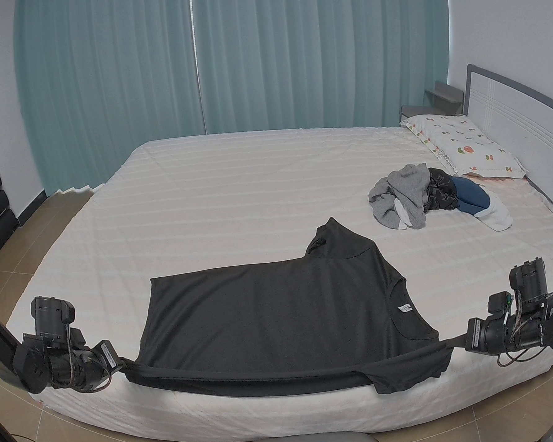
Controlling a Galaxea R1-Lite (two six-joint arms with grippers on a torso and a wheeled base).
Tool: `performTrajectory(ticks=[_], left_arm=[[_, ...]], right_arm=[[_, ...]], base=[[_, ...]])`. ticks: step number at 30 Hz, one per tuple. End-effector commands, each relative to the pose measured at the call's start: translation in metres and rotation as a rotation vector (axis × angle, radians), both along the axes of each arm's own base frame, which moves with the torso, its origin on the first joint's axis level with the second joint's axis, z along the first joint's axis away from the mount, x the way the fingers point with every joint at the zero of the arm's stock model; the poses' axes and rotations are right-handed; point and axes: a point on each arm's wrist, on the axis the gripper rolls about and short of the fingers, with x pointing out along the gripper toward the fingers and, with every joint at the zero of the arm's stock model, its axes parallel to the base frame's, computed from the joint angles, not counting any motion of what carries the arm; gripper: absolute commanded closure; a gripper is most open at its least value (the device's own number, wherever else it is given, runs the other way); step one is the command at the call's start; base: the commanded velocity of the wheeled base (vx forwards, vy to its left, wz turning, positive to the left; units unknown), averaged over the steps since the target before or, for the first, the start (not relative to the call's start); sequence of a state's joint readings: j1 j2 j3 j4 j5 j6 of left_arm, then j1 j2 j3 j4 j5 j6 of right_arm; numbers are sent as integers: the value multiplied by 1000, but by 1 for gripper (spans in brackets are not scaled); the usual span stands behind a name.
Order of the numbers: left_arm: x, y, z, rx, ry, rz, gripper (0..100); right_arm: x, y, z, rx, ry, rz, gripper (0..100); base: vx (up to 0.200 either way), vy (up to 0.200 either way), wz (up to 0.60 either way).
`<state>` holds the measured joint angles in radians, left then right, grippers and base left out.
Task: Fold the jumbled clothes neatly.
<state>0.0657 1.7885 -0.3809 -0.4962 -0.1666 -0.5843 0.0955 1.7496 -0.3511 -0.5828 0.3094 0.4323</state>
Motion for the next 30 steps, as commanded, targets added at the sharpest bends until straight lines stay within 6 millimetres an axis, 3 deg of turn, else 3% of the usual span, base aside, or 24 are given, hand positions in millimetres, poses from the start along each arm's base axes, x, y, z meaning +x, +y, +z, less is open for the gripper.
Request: performTrajectory(ticks=[1,14,23,30], left_arm=[[19,-3,8,-14,-9,-3,100],[36,-2,-7,-18,62,-1,100],[47,0,-4,-49,45,46,100],[59,-1,-22,-74,100,74,100]], right_arm=[[18,1,-2,4,0,-13,100],[42,2,-9,16,5,-31,100],[52,3,-7,36,-9,-46,100],[67,4,-22,38,30,-53,100]], base=[[0,0,0],[0,0,0],[0,0,0],[0,0,0]])
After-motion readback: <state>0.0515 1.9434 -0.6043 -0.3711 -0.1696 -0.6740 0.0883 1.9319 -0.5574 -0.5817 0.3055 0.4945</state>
